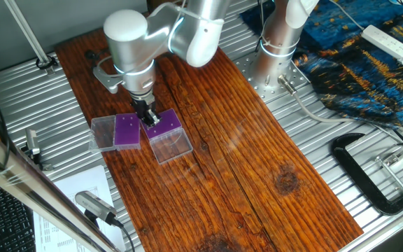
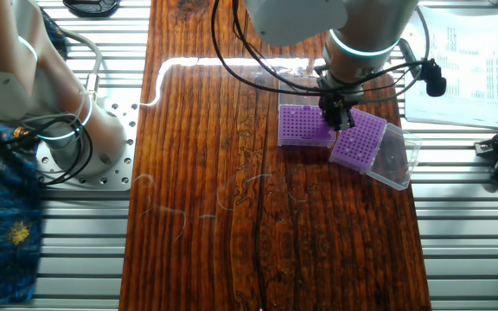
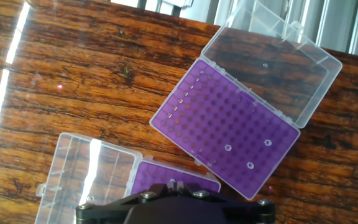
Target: Transfer all small pipette tips from one holder to another
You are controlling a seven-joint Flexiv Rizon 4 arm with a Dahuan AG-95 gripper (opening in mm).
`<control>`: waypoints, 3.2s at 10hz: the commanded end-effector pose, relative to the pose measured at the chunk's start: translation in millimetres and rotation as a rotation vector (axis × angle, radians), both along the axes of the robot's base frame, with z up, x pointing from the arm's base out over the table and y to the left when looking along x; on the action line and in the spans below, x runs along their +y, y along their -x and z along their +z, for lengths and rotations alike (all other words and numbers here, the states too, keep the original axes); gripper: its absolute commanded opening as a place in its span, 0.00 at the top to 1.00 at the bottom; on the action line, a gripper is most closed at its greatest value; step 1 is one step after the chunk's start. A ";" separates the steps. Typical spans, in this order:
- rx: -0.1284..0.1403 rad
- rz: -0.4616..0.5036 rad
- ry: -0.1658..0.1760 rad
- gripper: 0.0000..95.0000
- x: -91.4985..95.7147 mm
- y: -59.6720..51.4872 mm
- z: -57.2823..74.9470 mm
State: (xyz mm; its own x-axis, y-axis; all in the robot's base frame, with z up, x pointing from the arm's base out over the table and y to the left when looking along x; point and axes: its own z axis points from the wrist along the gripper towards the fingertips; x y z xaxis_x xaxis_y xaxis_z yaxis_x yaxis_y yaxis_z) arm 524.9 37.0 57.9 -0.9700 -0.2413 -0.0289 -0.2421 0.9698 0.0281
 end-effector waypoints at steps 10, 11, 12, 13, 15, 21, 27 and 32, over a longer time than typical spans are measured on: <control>-0.012 -0.003 0.019 1.00 1.4 -6.5 -1.1; -0.012 -0.003 0.019 1.00 1.4 -6.5 -1.5; -0.013 -0.003 0.019 0.80 1.4 -6.5 -1.7; -0.018 0.000 0.018 0.80 1.4 -6.5 -0.9; -0.018 0.003 0.020 0.80 1.1 -6.5 -0.3; -0.020 0.001 0.026 1.00 0.7 -6.5 -4.6; -0.022 0.004 0.030 1.00 0.6 -6.5 -4.7; -0.017 0.003 0.028 1.00 0.5 -6.7 6.4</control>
State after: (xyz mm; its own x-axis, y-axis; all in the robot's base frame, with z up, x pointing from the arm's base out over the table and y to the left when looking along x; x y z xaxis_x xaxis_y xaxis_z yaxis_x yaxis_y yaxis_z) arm 531.6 37.8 67.9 -0.9684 -0.2465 -0.0382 -0.2466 0.9691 -0.0024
